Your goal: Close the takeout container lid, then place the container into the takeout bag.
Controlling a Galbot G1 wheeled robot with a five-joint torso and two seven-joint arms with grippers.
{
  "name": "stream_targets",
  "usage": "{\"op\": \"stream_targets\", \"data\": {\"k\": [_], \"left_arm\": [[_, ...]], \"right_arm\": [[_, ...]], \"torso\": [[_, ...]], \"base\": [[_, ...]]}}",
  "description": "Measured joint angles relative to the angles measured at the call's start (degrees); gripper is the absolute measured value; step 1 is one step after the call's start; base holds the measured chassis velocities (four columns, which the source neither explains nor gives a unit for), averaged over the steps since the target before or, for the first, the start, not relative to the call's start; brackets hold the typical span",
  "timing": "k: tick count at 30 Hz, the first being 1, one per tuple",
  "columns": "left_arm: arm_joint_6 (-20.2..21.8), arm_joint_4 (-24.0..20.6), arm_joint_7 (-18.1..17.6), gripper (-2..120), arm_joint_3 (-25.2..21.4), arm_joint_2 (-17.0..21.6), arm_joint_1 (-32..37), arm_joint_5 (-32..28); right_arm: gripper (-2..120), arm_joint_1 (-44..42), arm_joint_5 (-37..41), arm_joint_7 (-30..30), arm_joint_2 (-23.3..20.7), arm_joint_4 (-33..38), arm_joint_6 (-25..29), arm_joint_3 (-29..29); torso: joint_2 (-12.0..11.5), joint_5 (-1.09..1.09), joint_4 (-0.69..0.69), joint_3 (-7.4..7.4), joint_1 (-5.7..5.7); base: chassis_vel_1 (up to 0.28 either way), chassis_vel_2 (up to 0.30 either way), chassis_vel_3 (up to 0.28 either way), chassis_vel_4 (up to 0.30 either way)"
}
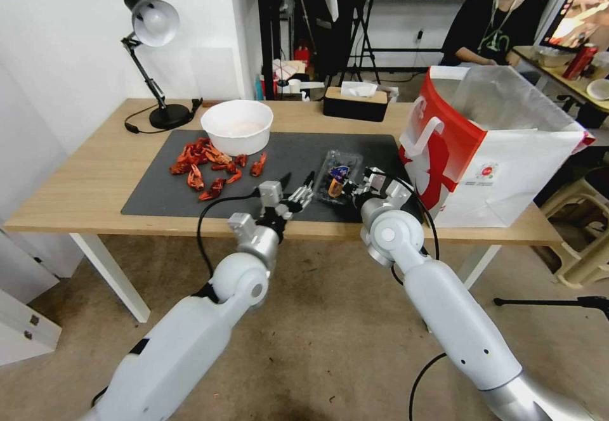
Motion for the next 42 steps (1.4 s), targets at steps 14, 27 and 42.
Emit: {"op": "stream_targets", "data": {"k": [14,27,42], "left_arm": [[-2.48,-7.5,3.37,100,-13.4,2.47,16.4,14.53],[-8.0,-9.36,4.95,100,-22.19,1.51,26.8,18.3],[-13.93,-7.68,5.4,100,-24.18,1.29,34.69,20.89]], "right_arm": [[0,-0.36,-0.84,-0.45,-0.26,0.11,0.13,0.22],[0,-1.45,-1.5,-0.86,-0.59,0.59,0.35,1.14],[0,-1.38,-1.54,-0.94,-0.71,0.68,0.37,1.2]], "torso": [[0.0,-0.02,-0.02,-0.01,0.0],[0.0,-0.02,-0.01,-0.01,-0.01],[-0.01,-0.01,-0.01,-0.01,-0.01]], "base": [[0.0,0.0,0.0,0.0],[0.0,0.0,0.0,0.0],[0.0,0.0,0.0,0.0]]}}
